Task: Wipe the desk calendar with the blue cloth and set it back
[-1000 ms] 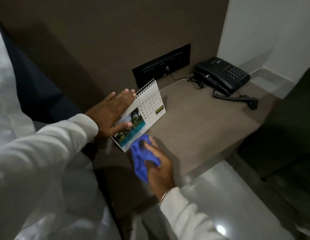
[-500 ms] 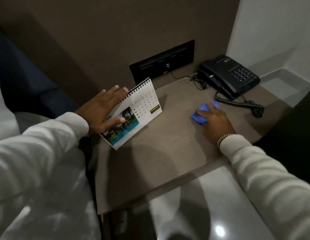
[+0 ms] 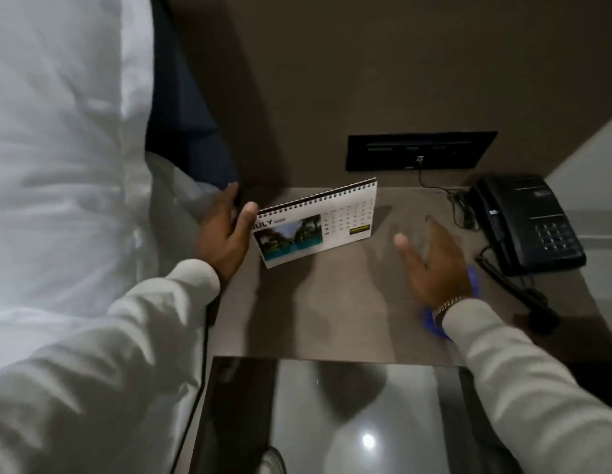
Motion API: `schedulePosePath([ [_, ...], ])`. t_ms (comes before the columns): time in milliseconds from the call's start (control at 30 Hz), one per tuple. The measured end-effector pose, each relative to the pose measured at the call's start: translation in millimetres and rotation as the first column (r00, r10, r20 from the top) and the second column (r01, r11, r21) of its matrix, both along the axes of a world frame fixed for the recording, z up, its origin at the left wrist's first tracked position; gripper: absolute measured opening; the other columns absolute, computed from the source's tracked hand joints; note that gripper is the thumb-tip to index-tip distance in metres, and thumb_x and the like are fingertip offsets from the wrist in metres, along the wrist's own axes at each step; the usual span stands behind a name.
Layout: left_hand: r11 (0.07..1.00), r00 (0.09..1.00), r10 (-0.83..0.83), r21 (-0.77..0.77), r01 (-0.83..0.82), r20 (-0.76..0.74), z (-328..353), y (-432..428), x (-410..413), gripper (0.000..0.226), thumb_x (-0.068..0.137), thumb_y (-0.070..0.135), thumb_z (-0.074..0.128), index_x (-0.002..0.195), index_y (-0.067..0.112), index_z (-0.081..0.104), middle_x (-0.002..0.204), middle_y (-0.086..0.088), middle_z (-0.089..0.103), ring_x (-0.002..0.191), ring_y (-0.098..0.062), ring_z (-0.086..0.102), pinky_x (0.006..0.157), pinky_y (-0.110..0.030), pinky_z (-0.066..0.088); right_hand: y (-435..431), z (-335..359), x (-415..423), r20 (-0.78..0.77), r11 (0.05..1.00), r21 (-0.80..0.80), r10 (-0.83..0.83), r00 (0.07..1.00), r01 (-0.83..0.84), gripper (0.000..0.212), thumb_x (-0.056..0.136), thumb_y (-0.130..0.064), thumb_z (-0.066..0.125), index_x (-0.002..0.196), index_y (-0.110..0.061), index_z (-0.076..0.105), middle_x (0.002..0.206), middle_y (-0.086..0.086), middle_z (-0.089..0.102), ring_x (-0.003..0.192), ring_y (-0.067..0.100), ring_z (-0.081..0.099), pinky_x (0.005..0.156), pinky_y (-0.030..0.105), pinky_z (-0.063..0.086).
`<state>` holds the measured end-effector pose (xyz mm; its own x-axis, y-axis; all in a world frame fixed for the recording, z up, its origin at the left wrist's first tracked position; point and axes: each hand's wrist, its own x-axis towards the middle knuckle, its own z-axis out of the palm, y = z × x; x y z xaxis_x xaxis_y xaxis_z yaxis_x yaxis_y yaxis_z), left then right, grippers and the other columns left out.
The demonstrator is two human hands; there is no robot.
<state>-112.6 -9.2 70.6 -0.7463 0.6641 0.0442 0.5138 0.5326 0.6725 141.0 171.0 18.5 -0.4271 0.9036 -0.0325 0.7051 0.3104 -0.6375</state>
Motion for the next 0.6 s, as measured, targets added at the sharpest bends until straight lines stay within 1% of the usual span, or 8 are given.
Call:
schedulePosePath([
  [67, 0.976, 0.952, 0.206, 0.018, -0.215, 0.228, -9.3, 0.7, 5.1, 0.061, 0.095, 0.054, 0.034, 0.134, 0.012, 0.052, 0.133, -0.007, 0.058, 0.13, -0.03, 0.05, 0.103, -0.03, 0.033, 11.6, 18.5, -32.0, -0.234, 0.975, -0.218, 0.0, 0.972, -0.052, 0.076, 0.088, -0.058, 0.048, 0.146, -0.013, 0.026, 0.154, 0.012, 0.035, 0.141, 0.025, 0.032, 0.118, 0.036, 0.021],
  [133, 0.938, 0.769, 0.258, 0.039, -0.344, 0.584, -18.3, 6.0, 11.1, 0.069, 0.092, 0.065, 0.028, 0.135, 0.017, 0.053, 0.135, -0.004, 0.056, 0.126, -0.027, 0.05, 0.107, -0.038, 0.035, 23.8, 30.4, -58.5, -0.338, 0.93, -0.353, -0.027, 0.941, -0.1, 0.071, 0.091, -0.054, 0.047, 0.146, -0.016, 0.024, 0.153, 0.006, 0.038, 0.138, 0.016, 0.036, 0.111, 0.027, 0.025],
  [200, 0.915, 0.577, 0.211, 0.049, -0.401, 0.789, -25.6, 12.5, 17.0, 0.075, 0.086, 0.073, 0.025, 0.136, 0.024, 0.052, 0.13, 0.004, 0.053, 0.117, -0.019, 0.048, 0.1, -0.039, 0.034, 29.1, 35.9, -74.1, -0.363, 0.908, -0.394, -0.008, 0.932, -0.146, 0.07, 0.092, -0.056, 0.042, 0.146, -0.015, 0.027, 0.147, 0.002, 0.044, 0.131, 0.01, 0.04, 0.105, 0.024, 0.026],
  [267, 0.889, 0.507, 0.189, 0.073, -0.452, 0.841, -29.5, 21.4, 16.9, 0.076, 0.082, 0.077, 0.028, 0.131, 0.026, 0.056, 0.122, 0.007, 0.058, 0.104, -0.012, 0.055, 0.09, -0.034, 0.037, 32.7, 34.6, -83.7, -0.382, 0.895, -0.414, -0.002, 0.924, -0.169, 0.072, 0.09, -0.062, 0.038, 0.143, -0.013, 0.033, 0.144, 0.003, 0.05, 0.131, 0.017, 0.046, 0.111, 0.034, 0.033],
  [367, 0.872, 0.523, 0.214, 0.08, -0.484, 0.825, -31.4, 35.1, 10.5, 0.082, 0.074, 0.082, 0.033, 0.127, 0.025, 0.06, 0.12, 0.005, 0.063, 0.095, -0.01, 0.06, 0.077, -0.028, 0.044, 38.0, 28.8, -89.8, -0.405, 0.886, -0.451, -0.095, 0.909, -0.108, 0.088, 0.077, -0.077, 0.04, 0.143, -0.02, 0.031, 0.142, 0.005, 0.053, 0.13, 0.023, 0.049, 0.111, 0.049, 0.036],
  [500, 0.905, 0.569, 0.161, 0.109, -0.412, 0.807, -23.0, 55.9, -5.1, 0.061, 0.075, 0.08, 0.037, 0.094, 0.033, 0.071, 0.113, 0.002, 0.069, 0.094, -0.012, 0.063, 0.09, -0.035, 0.048, 53.6, 17.6, -90.0, -0.428, 0.845, -0.532, -0.222, 0.876, -0.046, 0.109, 0.056, -0.093, 0.043, 0.145, -0.035, 0.022, 0.15, 0.004, 0.044, 0.137, 0.025, 0.041, 0.115, 0.052, 0.031],
  [533, 0.916, 0.564, 0.147, 0.103, -0.387, 0.813, -18.4, 62.3, -8.0, 0.06, 0.074, 0.082, 0.037, 0.094, 0.035, 0.07, 0.113, 0.004, 0.068, 0.098, -0.013, 0.063, 0.093, -0.037, 0.047, 59.1, 17.2, -90.8, -0.43, 0.839, -0.542, -0.238, 0.871, -0.038, 0.108, 0.055, -0.094, 0.044, 0.144, -0.035, 0.025, 0.148, 0.004, 0.046, 0.136, 0.024, 0.042, 0.115, 0.052, 0.03],
  [600, 0.928, 0.536, 0.105, 0.111, -0.356, 0.838, -17.4, 77.3, -14.6, 0.066, 0.075, 0.082, 0.035, 0.112, 0.036, 0.064, 0.123, 0.006, 0.062, 0.112, -0.017, 0.058, 0.093, -0.037, 0.044, 65.7, 15.4, -93.9, -0.447, 0.838, -0.544, -0.252, 0.858, -0.038, 0.11, 0.053, -0.095, 0.046, 0.143, -0.035, 0.026, 0.145, 0.003, 0.05, 0.134, 0.023, 0.044, 0.114, 0.051, 0.031],
])
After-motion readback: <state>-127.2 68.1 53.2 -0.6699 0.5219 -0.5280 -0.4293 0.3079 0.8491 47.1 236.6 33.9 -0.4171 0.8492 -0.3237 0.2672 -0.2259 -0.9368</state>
